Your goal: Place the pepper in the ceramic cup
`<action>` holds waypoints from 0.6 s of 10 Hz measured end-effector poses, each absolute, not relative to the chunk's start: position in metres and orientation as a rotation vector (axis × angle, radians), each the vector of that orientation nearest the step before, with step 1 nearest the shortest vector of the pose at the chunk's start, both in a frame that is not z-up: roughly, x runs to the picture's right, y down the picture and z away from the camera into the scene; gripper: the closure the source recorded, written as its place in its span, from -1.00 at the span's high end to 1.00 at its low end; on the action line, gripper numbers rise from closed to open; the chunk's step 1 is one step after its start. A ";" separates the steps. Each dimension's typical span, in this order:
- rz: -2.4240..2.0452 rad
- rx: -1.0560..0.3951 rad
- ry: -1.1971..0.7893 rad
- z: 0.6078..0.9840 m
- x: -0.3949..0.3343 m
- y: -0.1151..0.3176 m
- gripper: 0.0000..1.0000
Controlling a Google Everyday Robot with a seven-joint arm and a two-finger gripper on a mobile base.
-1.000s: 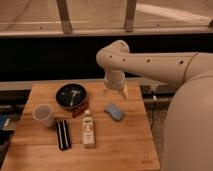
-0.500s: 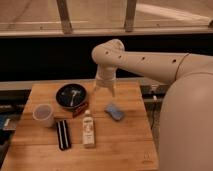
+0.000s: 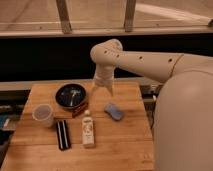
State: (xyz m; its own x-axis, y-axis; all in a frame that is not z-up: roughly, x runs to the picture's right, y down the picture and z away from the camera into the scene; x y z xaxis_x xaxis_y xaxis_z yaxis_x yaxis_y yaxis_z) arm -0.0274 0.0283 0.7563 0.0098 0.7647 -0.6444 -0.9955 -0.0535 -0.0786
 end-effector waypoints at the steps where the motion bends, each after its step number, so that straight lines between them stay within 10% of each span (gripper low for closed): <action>1: 1.486 -0.645 0.493 0.771 -0.046 0.035 0.30; 6: 1.397 -0.729 0.565 0.823 -0.085 0.065 0.30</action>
State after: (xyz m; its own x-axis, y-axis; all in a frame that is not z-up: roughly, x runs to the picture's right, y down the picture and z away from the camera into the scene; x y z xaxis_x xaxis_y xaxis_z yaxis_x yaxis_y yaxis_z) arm -0.0851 0.0650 0.8227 0.1063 0.6681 -0.7365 -0.9922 0.0224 -0.1229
